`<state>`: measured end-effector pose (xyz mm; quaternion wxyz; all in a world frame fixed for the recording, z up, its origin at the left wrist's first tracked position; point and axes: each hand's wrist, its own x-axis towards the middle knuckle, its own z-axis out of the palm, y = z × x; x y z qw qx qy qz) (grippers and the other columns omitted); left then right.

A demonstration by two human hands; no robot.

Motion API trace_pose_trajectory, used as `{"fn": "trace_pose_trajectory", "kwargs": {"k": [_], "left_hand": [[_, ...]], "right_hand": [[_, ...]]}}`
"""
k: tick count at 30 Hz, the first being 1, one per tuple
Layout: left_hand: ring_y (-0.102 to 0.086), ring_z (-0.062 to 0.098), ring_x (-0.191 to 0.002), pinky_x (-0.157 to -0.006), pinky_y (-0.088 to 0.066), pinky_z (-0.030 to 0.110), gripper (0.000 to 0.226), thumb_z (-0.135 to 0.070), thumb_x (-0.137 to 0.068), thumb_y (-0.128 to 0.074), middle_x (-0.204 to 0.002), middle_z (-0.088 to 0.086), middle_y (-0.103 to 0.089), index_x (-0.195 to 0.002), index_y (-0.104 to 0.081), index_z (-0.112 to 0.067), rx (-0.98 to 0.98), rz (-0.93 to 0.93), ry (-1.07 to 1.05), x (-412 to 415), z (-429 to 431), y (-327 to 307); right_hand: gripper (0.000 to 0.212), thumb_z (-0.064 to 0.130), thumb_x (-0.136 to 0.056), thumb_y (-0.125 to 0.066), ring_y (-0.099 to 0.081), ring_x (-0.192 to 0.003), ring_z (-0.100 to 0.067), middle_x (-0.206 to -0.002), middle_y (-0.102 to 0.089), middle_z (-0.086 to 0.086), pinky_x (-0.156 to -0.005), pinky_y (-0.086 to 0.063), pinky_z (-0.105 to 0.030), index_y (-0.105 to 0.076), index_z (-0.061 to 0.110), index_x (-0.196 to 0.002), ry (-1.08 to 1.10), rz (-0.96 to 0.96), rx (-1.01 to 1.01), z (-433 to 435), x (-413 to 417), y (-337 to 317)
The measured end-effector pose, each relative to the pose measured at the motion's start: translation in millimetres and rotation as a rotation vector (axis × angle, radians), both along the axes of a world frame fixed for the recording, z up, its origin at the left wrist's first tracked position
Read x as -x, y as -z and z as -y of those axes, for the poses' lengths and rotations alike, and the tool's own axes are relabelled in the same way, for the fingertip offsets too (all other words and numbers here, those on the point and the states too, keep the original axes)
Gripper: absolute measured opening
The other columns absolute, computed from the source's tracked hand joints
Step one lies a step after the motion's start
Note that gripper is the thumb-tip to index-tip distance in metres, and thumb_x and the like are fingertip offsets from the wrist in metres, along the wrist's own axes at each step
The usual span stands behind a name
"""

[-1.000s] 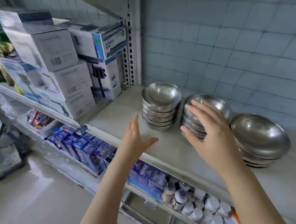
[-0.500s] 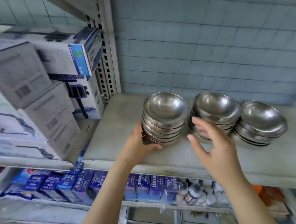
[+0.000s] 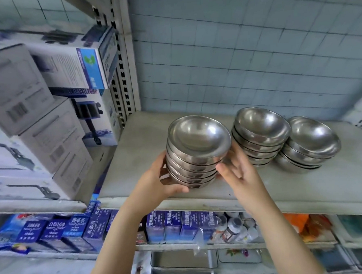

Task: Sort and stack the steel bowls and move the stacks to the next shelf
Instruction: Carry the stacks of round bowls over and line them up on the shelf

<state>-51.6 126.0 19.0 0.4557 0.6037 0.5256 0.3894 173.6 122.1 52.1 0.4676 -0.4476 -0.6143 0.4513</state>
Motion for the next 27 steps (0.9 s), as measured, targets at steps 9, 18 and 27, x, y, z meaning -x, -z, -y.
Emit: {"fn": "trace_pose_trajectory", "kwargs": {"k": [9, 18, 27], "left_hand": [[-0.061, 0.006, -0.112, -0.096, -0.05, 0.025, 0.103, -0.026, -0.054, -0.093, -0.119, -0.013, -0.066, -0.142, -0.04, -0.038, -0.151, 0.034, 0.047, -71, 31, -56], [-0.064, 0.004, -0.107, -0.095, -0.052, 0.032, 0.103, -0.037, -0.052, -0.092, -0.116, -0.014, -0.068, -0.142, -0.041, -0.034, -0.197, 0.065, 0.251, -261, 76, -77], [-0.067, 0.007, -0.105, -0.086, -0.056, 0.026, 0.092, -0.018, -0.06, -0.09, -0.113, -0.013, -0.069, -0.138, -0.045, -0.038, -0.187, 0.104, 0.405, -437, 118, -78]], "right_hand": [[0.081, 0.071, -0.07, -0.07, -0.057, -0.125, -0.004, -0.136, -0.06, 0.02, -0.104, -0.049, -0.049, -0.042, 0.048, -0.142, 0.157, -0.012, -0.123, 53, -70, -54], [0.072, 0.072, -0.07, -0.069, -0.062, -0.119, -0.002, -0.136, -0.059, 0.021, -0.091, -0.057, -0.031, -0.047, 0.055, -0.136, 0.384, -0.009, -0.179, 146, -243, -86], [0.07, 0.066, -0.071, -0.071, -0.065, -0.116, -0.008, -0.135, -0.061, 0.016, -0.096, -0.054, -0.046, -0.049, 0.052, -0.136, 0.482, -0.022, -0.158, 209, -409, -88]]}}
